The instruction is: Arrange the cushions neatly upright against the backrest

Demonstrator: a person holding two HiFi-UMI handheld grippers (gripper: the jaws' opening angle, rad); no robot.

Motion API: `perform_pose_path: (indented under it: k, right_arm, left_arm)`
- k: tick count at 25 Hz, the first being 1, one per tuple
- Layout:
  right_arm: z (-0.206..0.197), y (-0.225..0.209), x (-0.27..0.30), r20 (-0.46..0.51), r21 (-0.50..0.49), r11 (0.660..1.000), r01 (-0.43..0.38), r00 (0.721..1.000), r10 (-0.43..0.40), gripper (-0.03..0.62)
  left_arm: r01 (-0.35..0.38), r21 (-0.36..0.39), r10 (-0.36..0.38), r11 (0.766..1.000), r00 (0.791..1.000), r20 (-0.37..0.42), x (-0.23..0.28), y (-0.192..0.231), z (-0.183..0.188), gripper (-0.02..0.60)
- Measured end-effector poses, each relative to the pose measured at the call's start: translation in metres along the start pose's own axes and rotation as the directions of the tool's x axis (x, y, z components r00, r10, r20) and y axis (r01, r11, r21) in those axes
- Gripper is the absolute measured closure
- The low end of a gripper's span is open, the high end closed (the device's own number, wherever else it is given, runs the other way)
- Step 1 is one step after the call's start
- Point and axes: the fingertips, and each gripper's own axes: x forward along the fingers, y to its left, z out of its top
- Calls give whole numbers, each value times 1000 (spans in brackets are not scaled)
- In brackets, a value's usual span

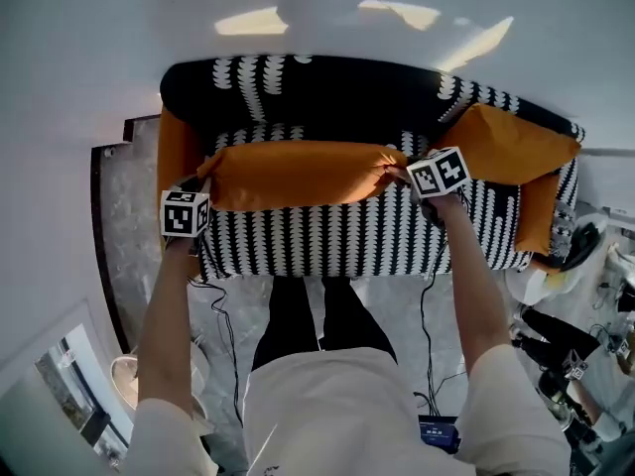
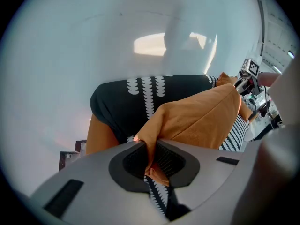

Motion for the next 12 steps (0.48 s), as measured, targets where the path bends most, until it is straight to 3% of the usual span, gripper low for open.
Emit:
perform_pose_path:
  k: [6,12]
  right_arm:
    - [50,-39,3,100,114,989,97,989,-108,502]
    - [89,-68,19,142,180,967,178,968,-205,500]
  left_arm:
    - [44,22,-45,999,998,48,44,16,59,535]
    - [69,28,-71,997,994,79,81,39,103,535]
